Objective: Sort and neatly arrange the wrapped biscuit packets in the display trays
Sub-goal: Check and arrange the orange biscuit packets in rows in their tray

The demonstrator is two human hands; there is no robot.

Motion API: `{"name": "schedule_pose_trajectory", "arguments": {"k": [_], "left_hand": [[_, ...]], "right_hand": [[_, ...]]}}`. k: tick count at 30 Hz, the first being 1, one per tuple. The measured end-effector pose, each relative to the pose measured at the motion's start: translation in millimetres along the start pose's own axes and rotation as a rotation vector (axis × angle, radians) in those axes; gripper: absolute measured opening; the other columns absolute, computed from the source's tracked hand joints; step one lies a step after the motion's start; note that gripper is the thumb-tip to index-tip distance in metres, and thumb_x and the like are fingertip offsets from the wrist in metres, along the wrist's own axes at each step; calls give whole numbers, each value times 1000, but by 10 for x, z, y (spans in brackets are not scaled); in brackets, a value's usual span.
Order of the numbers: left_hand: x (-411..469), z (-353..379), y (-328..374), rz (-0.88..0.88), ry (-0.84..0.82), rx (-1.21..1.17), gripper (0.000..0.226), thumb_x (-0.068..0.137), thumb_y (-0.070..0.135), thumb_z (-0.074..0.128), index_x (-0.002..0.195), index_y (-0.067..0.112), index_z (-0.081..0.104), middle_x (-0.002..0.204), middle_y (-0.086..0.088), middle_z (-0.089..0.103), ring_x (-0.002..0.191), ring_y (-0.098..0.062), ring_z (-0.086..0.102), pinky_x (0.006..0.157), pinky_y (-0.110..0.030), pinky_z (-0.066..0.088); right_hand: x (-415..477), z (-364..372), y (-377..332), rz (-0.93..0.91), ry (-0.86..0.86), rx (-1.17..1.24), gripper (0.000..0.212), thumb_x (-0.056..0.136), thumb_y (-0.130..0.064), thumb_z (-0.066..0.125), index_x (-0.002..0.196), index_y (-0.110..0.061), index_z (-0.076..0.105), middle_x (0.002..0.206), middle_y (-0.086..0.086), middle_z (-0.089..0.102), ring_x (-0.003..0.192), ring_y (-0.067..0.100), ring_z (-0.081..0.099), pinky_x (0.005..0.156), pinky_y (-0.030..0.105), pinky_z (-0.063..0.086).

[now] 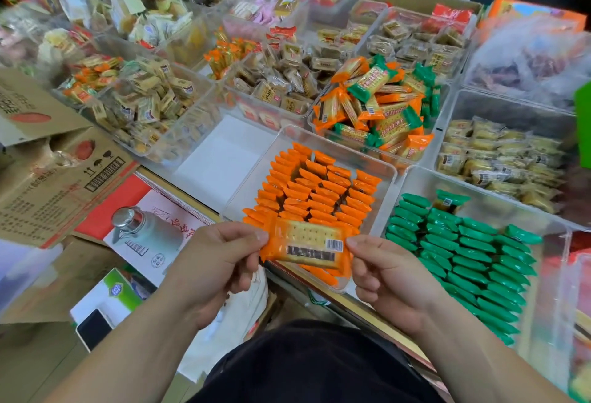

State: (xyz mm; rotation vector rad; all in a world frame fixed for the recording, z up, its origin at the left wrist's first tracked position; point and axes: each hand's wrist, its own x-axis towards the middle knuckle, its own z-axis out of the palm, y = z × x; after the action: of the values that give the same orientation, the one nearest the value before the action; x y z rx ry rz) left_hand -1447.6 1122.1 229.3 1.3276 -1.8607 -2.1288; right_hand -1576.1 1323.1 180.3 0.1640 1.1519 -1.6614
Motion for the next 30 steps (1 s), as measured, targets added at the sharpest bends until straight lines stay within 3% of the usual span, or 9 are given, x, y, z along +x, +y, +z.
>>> {"name": "schedule_pose_trajectory", "arguments": {"k": [3,5,7,12,16,20,22,25,30], "left_hand": [[124,74,28,97,40,111,11,95,9,64,90,4,73,72,-18,71,45,-23,54,44,-29,42],[232,131,50,181,30,192,11,95,7,64,91,8,75,77,-12,75,56,-23,67,52,-29,54],[401,182,36,258,29,315,13,94,10,67,93,17,79,82,1,77,73,-12,73,64,-23,58],[1030,293,-89,379,-22,523,33,93,12,69,101,44,73,104,21,72,97,8,64,75,-3,46],[1639,414,-219,468,-71,764,40,98,21,60,135,36,57,138,13,59,128,-7,53,107,-25,40],[2120,508,-324,604,-116,1169,63,91,45,56,147,18,48,158,-3,38,145,-27,36,117,-46,29],[2329,567,-377,615,-175,1304,76,87,56,45,153,19,38,165,-3,22,151,-27,24,121,-54,20],[2530,631,-514,564,-208,1476,77,95,55,40,160,25,11,168,4,1,155,-18,0,124,-54,3],[2569,622,-751,621,-118,1439,74,92,53,32,159,21,24,167,1,18,154,-20,14,125,-50,4]], "right_hand": [[127,-12,-81,-19,100,-51,19,93,-19,63,104,-4,62,82,21,73,50,18,64,42,24,49],[226,-22,-165,-15,124,-45,35,98,-31,56,118,-3,60,100,26,74,70,25,73,54,28,58],[334,-40,-260,-35,149,-23,41,97,-39,55,117,-5,63,106,23,74,84,29,75,61,29,60],[706,-167,-462,-141,301,-101,22,93,-9,67,113,-7,58,99,19,75,85,31,75,61,27,60],[1067,-317,-637,-291,413,-268,29,95,-8,67,122,-13,56,94,10,77,88,24,75,70,27,60],[1442,-448,-792,-507,498,-660,24,94,-17,68,118,-21,69,101,-4,75,94,14,72,82,37,61],[1622,-429,-864,-603,506,-846,20,93,-17,69,110,-28,70,99,-13,74,92,6,69,83,35,59],[1863,-345,-907,-670,492,-1041,26,93,-19,69,115,-33,70,96,-25,68,89,-1,65,78,28,56],[2183,-278,-831,-710,449,-1245,27,91,-17,70,117,-24,73,101,-15,70,90,4,64,80,27,54]]}}
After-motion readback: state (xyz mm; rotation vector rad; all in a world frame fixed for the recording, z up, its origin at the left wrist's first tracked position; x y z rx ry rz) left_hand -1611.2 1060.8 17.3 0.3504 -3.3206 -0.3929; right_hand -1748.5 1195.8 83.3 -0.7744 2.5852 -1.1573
